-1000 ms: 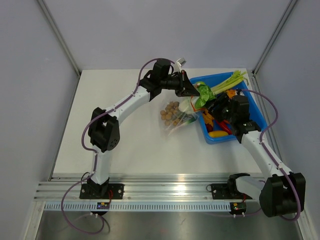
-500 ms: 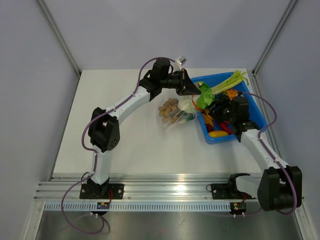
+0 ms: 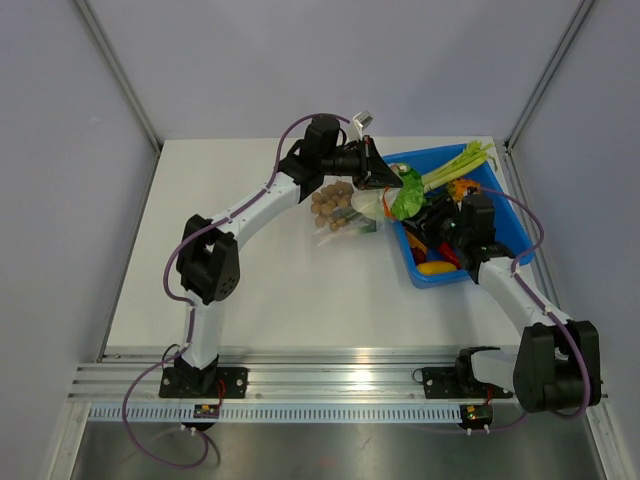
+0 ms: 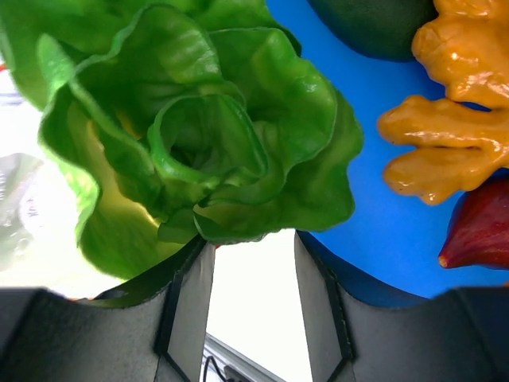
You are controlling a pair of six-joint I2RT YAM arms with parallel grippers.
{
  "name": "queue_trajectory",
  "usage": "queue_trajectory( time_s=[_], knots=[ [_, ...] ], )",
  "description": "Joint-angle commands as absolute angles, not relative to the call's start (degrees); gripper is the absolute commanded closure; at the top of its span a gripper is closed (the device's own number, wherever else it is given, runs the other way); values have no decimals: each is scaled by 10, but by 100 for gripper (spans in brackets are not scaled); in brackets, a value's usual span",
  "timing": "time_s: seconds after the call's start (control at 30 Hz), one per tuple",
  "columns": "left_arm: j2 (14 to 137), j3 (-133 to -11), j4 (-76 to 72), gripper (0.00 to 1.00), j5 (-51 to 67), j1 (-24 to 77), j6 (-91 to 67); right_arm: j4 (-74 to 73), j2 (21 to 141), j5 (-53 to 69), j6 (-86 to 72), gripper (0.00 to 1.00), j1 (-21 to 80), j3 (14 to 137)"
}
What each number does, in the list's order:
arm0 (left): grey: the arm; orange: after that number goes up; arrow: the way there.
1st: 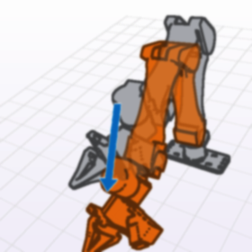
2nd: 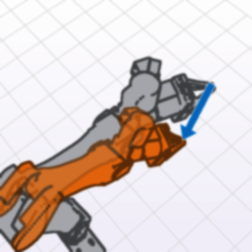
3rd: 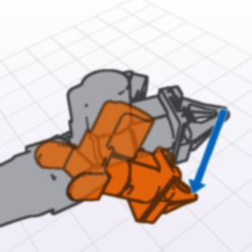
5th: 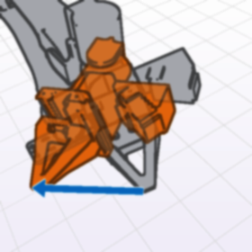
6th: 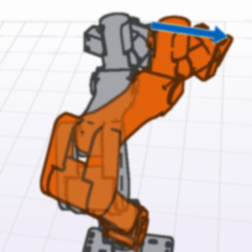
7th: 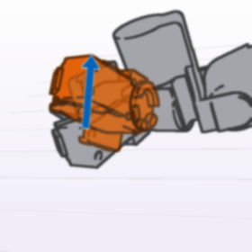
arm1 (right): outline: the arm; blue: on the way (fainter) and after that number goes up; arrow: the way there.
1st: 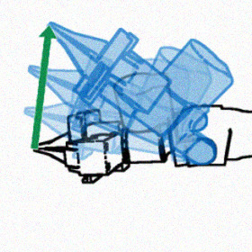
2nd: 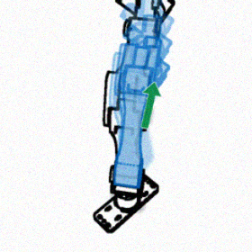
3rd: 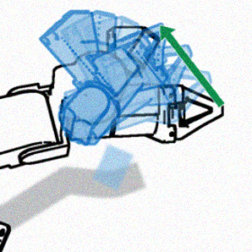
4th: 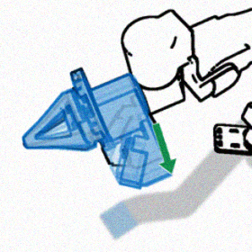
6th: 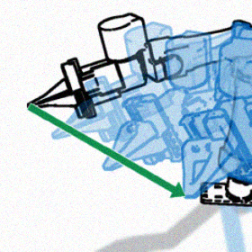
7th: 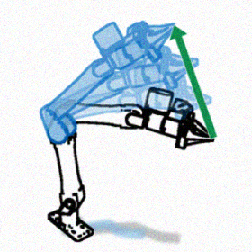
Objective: Place the food in the zip-top bag and seal the zipper
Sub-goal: Place the fake vegetable in the bin.
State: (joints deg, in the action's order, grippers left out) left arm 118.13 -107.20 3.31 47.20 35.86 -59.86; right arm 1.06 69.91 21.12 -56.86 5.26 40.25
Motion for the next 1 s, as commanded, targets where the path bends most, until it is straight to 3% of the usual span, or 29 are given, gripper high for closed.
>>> queue_trajectory(
  time_s=[0.0, 0.23, 0.33, 0.37, 0.5, 0.9, 0.97],
  knots=[
    [1179, -1076, -3, 100, 489, 359, -602, 24, 674, 227, -568, 49, 51, 410],
    [1173, -1064, 25, 100, 483, 358, -582, -52, 596, 145, -512, 45, 51, 436],
    [1172, -1064, 32, 100, 481, 356, -576, -112, 566, 90, -465, 30, 50, 459],
    [1172, -1063, 32, 100, 481, 356, -574, -139, 556, 73, -448, 18, 50, 473],
    [1171, -1062, 34, 100, 481, 355, -572, -172, 545, 48, -431, 3, 49, 488],
    [1165, -1056, 32, 100, 485, 357, -574, -63, 700, 143, -410, 0, 25, 540],
    [1165, -1056, 31, 100, 485, 357, -574, -33, 726, 176, -423, 5, 25, 543]
  ],
)
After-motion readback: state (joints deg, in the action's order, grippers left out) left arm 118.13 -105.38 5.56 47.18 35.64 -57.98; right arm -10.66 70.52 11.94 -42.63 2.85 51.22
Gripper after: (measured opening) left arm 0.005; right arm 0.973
